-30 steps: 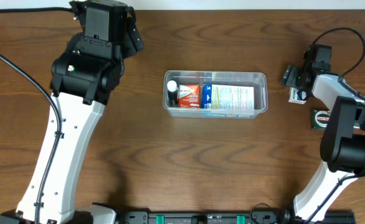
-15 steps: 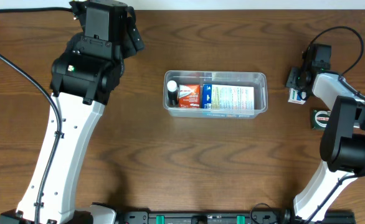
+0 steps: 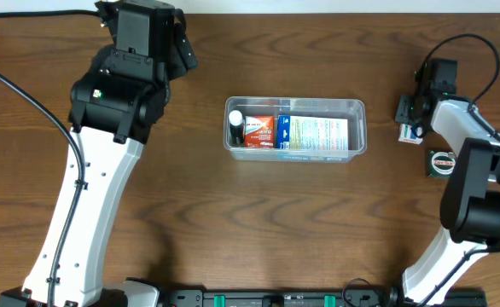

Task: Pack container
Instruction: 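Lower the right gripper and close it on the Panadol box end, then lift the Panadol box and carry it left over the container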

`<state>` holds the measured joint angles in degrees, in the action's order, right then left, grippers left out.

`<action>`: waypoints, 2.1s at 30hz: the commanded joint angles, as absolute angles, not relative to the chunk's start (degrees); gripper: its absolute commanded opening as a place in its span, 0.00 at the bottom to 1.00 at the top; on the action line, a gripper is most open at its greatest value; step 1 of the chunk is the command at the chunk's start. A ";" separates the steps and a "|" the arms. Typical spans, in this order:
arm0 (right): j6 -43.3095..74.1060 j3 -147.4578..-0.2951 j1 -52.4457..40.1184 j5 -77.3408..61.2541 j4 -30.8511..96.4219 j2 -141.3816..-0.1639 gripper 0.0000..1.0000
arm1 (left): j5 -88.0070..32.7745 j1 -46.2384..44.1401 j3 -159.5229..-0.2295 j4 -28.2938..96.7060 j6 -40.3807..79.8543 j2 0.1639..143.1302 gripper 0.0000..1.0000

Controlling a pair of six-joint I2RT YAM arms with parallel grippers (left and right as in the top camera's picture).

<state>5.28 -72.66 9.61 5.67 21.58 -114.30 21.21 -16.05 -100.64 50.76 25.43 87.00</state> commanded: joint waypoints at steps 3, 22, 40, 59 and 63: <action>4.62 -72.49 9.26 6.44 22.55 -110.76 0.44 | 22.15 -15.81 -101.06 50.76 24.64 86.85 0.98; 1.17 -73.89 -3.09 0.80 29.12 -88.01 0.42 | 22.15 -15.81 -101.06 50.76 24.64 86.85 0.98; -28.40 -71.81 -22.96 -0.32 33.65 -90.32 0.45 | 22.15 -15.81 -101.06 50.76 24.62 86.85 0.98; -45.19 -71.68 -22.90 -2.63 37.15 -100.47 0.45 | 22.15 -15.81 -101.06 50.76 24.64 86.85 0.98; -49.93 -71.66 -22.90 -2.15 37.12 -100.47 0.45 | 22.15 -15.81 -101.06 50.76 24.62 86.85 0.98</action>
